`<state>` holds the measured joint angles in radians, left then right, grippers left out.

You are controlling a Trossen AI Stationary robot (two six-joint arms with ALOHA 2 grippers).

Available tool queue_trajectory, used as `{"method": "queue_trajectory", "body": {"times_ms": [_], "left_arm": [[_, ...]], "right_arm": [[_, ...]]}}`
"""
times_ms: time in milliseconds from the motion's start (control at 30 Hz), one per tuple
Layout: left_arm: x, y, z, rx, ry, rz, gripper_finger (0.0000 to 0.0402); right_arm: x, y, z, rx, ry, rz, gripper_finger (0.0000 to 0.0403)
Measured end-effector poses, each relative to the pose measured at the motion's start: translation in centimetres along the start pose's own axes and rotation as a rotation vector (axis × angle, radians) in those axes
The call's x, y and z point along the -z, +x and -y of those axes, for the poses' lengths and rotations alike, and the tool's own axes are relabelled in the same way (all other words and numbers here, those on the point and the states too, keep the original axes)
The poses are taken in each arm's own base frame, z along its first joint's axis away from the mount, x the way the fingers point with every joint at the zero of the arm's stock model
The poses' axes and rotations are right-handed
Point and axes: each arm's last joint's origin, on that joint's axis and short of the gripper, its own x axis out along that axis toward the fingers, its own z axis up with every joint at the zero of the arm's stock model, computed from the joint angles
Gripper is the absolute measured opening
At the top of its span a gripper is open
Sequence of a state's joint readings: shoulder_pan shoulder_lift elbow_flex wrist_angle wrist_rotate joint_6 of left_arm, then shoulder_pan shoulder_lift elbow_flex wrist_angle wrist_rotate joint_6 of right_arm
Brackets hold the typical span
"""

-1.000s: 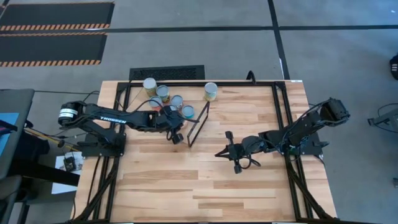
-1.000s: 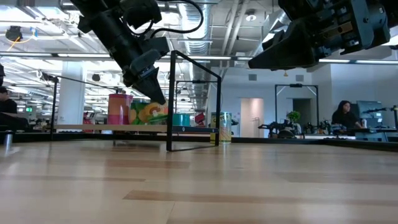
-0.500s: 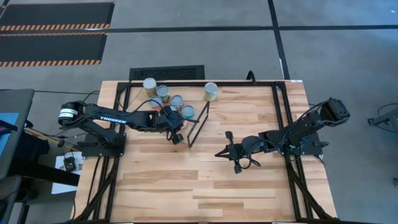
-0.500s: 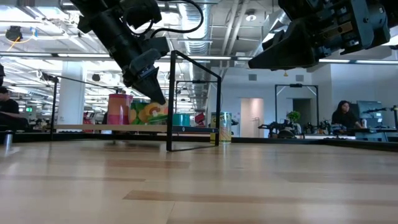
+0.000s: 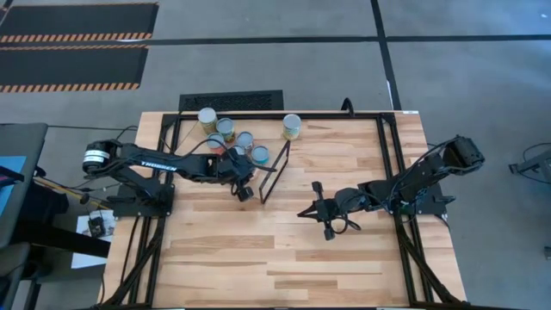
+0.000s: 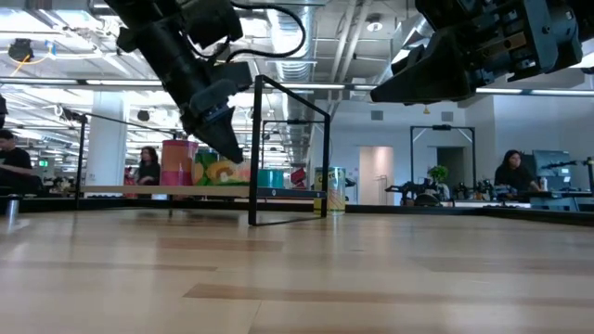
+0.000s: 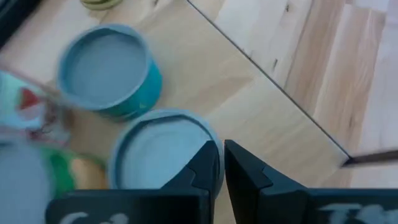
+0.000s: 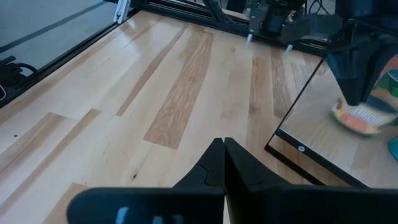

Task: Pick and place cans onto a shelf
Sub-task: Put the canned mushroom on the shelf

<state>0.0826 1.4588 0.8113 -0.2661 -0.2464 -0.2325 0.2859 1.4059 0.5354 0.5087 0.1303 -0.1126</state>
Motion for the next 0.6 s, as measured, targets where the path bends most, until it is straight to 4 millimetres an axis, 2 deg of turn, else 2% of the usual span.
{"method": "queue_trajectory", "body": {"times_ms": [200, 467, 600], "left_arm": [[0.21, 0.69, 0.47, 0.003, 0.014, -0.009, 0.0029], [0.25, 0.57, 0.44, 0.003, 0.017, -0.014, 0.0110], [-0.08, -0.17, 0.32, 0.008, 0.032, 0.012, 0.0134]], "right_arm": [[-0.03, 0.00, -0.07, -0.003, 0.000, 0.001, 0.0012], [-0.04, 0.00, -0.07, -0.003, -0.001, 0.001, 0.0012], [-0.05, 0.00, -0.06, -0.002, 0.000, 0.002, 0.0012]]}}
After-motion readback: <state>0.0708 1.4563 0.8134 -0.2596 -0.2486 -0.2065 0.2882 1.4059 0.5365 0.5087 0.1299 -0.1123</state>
